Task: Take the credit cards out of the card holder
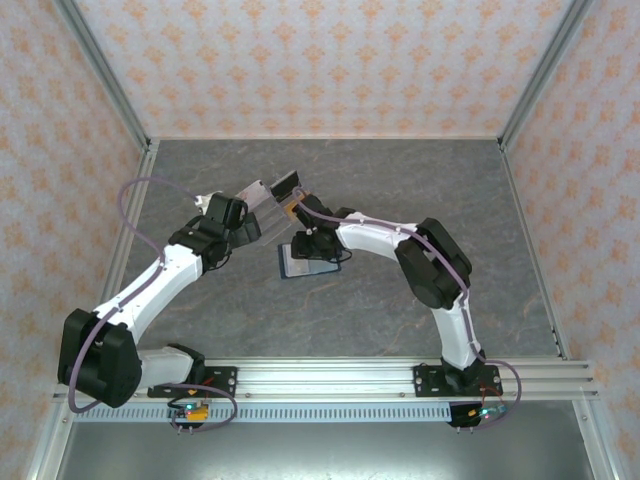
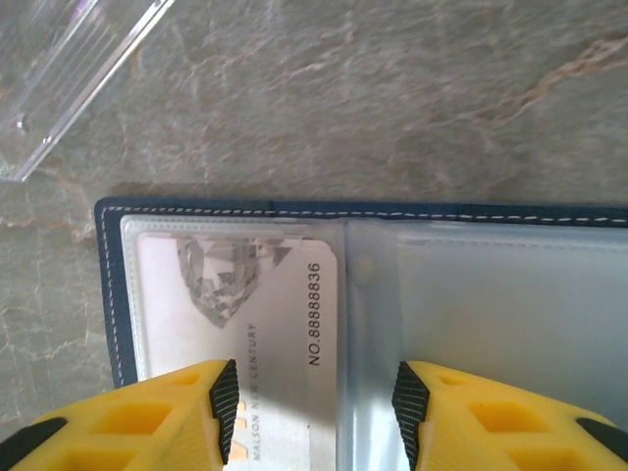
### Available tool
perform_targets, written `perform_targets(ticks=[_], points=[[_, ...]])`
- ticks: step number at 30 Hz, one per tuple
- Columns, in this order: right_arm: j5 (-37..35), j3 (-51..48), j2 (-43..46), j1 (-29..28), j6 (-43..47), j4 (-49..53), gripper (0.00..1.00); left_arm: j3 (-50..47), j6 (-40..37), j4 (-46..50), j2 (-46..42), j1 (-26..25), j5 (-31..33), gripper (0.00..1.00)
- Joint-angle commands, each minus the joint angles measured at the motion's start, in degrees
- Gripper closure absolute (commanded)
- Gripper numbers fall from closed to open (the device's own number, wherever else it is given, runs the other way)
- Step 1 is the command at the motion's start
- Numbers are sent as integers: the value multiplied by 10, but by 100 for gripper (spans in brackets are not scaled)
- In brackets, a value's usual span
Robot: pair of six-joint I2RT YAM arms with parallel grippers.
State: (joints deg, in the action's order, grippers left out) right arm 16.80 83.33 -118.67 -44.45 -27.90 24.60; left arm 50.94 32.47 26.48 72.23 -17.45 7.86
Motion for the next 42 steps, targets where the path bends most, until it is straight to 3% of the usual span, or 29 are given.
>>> perform_targets(ticks=[1, 11, 17, 20, 25, 32, 42], points=[[-29, -51, 19, 18, -23, 15, 50, 9, 16, -23, 12, 6, -41, 0], [17, -121, 105, 49, -20, -14, 50, 9, 26, -64, 51, -6, -164, 0], [74, -163, 151, 64, -16, -86, 51, 23, 52, -86, 94, -49, -201, 2], [92, -176, 145, 74, -21, -103, 57, 37, 69, -94, 122, -70, -215, 7], [102, -190, 128, 84, -30, -121, 68, 51, 108, -123, 179, -90, -257, 22], [88, -195, 132, 93, -17, -119, 70, 85, 116, -106, 246, -107, -274, 35], [84, -198, 125, 94, -12, -116, 75, 109, 145, -118, 292, -108, -295, 72]])
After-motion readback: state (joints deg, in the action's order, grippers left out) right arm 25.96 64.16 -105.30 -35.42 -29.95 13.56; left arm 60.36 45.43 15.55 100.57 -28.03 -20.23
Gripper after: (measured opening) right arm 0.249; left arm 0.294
